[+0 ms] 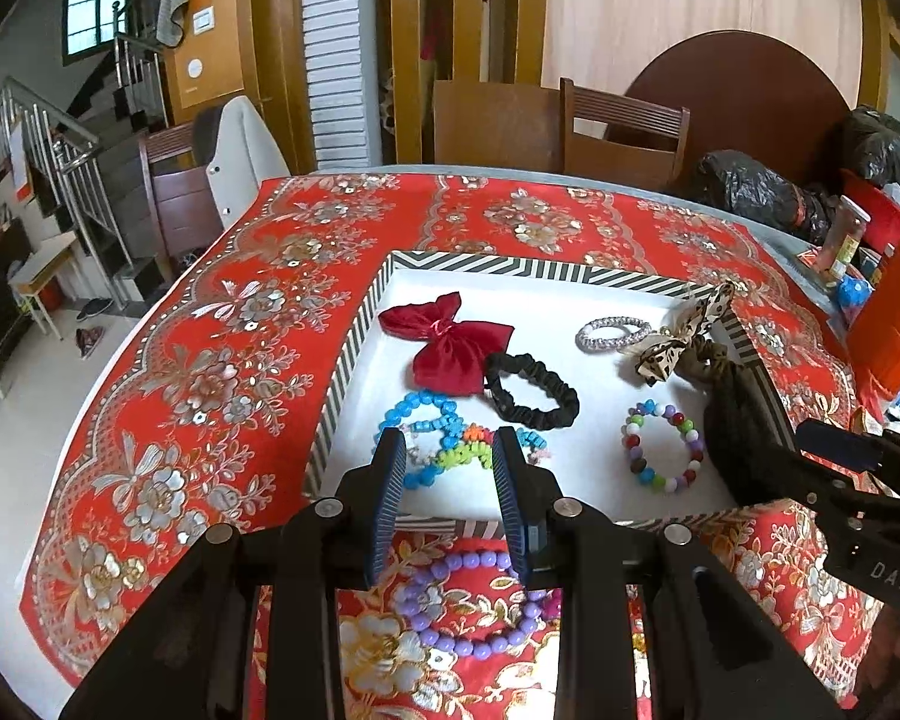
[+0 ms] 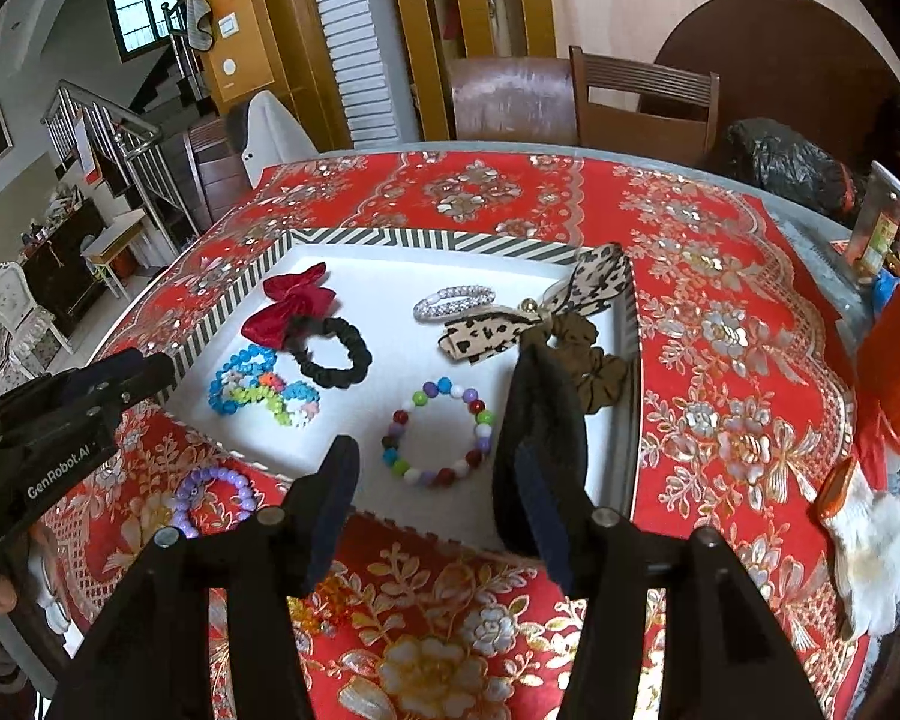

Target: Organize jewelry

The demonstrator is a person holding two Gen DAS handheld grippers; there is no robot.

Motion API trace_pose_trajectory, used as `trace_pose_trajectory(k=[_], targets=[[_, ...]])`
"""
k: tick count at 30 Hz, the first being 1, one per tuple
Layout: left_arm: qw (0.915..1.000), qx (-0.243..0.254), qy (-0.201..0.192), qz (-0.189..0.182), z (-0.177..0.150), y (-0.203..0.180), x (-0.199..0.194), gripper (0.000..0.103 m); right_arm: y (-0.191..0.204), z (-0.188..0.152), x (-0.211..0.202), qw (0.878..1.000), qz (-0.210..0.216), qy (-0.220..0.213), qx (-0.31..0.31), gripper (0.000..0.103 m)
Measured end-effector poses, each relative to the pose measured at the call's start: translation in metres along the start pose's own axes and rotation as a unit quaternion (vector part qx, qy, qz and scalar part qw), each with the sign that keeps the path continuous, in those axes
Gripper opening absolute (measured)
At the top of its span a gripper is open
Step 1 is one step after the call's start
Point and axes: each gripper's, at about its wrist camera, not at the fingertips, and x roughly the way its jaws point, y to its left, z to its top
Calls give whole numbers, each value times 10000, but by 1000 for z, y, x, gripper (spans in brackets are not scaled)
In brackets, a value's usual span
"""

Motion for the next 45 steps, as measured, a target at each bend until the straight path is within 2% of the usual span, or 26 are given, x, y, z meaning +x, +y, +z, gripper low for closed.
trace_pose_trajectory(k=[4,11,14,16,20,24,28,32,35,36,37,39,40,41,42,45], targets=[[10000,-23,0,-3,-2,3,-6,28,3,-5,-4,10000,66,9,-16,57],[9989,-329,257,-220,-4,27,-8,28,14,-13,-4,9994,291,106,-184,57],[9971,-460,465,-384,-10,40,-4,28,20,-17,3,9986,387,194,-287,57],[9954,-550,632,-465,-18,48,1,28,25,-21,10,9976,501,313,-348,52],[9912,-662,949,-649,-33,58,15,28,41,-33,23,9913,975,663,-586,48],[9858,-681,1272,-860,-46,61,32,28,59,-46,35,9865,892,823,-1103,48],[9839,-697,1395,-870,-52,59,42,29,67,-50,48,9837,975,924,-1197,48],[9849,-453,1458,-820,-55,49,49,29,72,-50,59,9814,984,1048,-1274,48],[9883,-178,1390,-609,-54,40,51,30,74,-54,61,9797,975,1056,-1396,47],[9889,-104,1382,-535,-55,36,52,30,75,-55,62,9806,929,993,-1408,41],[9896,-24,1362,-457,-56,33,52,30,73,-55,62,9814,924,974,-1372,26],[9909,127,1289,-351,-59,28,51,29,68,-54,62,9822,991,996,-1248,12],[9914,174,1240,-382,-60,27,51,26,65,-53,61,9828,1041,982,-1167,9],[9915,181,1220,-419,-60,27,50,15,62,-52,58,9838,1050,942,-1110,9],[9909,143,1248,-488,-60,28,50,9,60,-51,55,9844,1061,908,-1068,9],[9861,-179,1396,-884,-56,36,48,9,53,-45,41,9856,1211,774,-891,9]])
